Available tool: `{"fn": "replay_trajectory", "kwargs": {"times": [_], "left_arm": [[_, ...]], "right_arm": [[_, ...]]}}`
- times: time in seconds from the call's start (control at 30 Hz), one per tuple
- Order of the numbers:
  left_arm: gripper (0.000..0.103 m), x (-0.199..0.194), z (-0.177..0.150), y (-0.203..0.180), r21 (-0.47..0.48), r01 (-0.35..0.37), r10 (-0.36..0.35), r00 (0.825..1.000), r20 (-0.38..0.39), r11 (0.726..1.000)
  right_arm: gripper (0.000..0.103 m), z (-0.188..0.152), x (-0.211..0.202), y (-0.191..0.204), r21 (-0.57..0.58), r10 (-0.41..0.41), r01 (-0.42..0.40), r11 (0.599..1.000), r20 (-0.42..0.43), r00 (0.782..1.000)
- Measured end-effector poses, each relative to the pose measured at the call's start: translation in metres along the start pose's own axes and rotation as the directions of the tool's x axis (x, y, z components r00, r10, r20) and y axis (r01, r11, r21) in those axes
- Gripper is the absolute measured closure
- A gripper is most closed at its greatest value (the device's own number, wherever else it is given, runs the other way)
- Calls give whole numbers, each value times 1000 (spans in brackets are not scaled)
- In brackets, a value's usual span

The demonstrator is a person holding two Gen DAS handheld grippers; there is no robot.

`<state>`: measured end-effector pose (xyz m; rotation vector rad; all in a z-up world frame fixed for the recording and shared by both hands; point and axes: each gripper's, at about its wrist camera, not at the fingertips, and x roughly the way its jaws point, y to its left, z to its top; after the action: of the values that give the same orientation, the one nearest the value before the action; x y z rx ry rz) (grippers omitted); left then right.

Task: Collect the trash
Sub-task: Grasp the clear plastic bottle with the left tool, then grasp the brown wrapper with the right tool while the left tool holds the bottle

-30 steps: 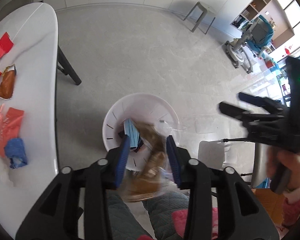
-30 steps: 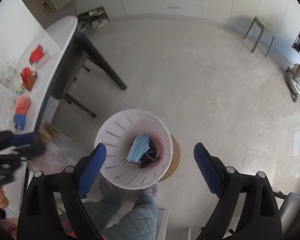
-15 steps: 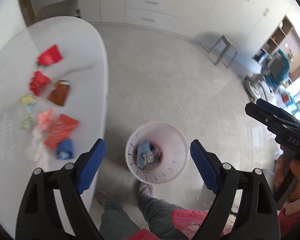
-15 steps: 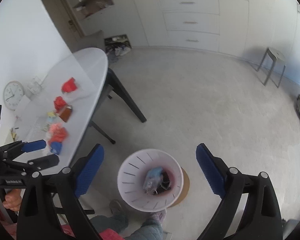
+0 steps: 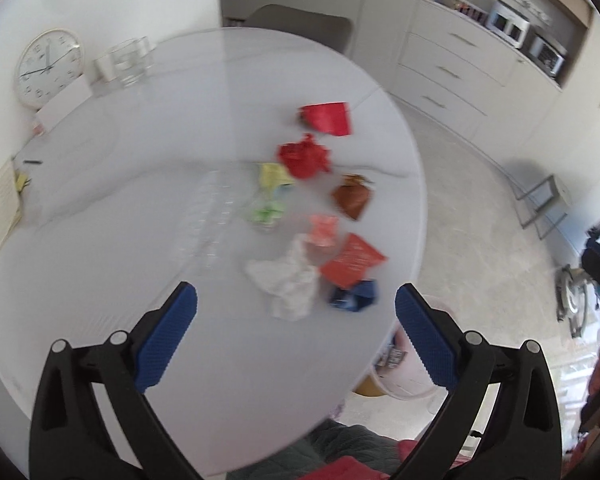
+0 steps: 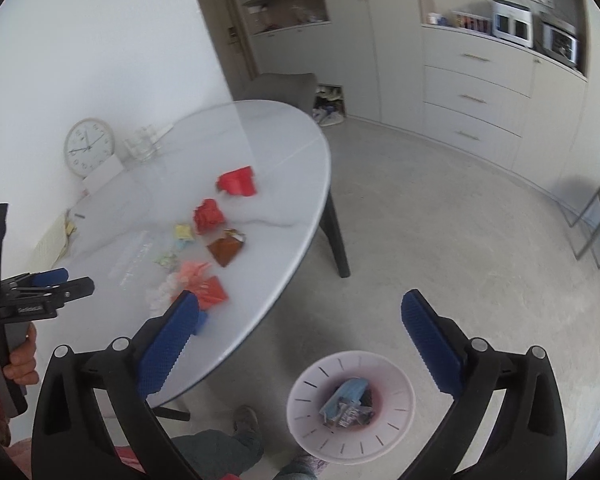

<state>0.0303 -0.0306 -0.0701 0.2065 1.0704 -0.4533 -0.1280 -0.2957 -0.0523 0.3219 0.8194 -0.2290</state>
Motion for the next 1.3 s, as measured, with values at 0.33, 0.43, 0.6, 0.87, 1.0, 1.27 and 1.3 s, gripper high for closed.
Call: {"fn": "replay_trajectory", "kwargs": {"times": [0.33,0.43,0.6,0.87,1.0,1.27,1.3], "left_arm": [[8,85,36,64,82,-94,102,990,-97,992],[8,113,45,69,118,-77,93,986,-137,990],[8,151,55,72,162,-55,86,978,-192,985],[41,178,58,80,139,8,27,969,-247,990],[43,180,58,89,102,24,0,973,-231,995],[43,159,55,103,45,51,-41,979,-199,998],[43,151,52,103,37,59,-51,980,-190,998]], "right_arm": [[2,14,43,80,-41,42,-44,998,-48,998],[2,13,61,96,-12,45,-46,999,-83,996],[2,9,85,111,32,26,-22,999,-125,992],[2,10,115,118,77,4,10,997,-170,985],[2,15,133,118,73,7,7,997,-184,983],[11,37,209,105,114,-5,35,993,-256,967],[14,39,223,103,130,-12,49,990,-276,961]]}}
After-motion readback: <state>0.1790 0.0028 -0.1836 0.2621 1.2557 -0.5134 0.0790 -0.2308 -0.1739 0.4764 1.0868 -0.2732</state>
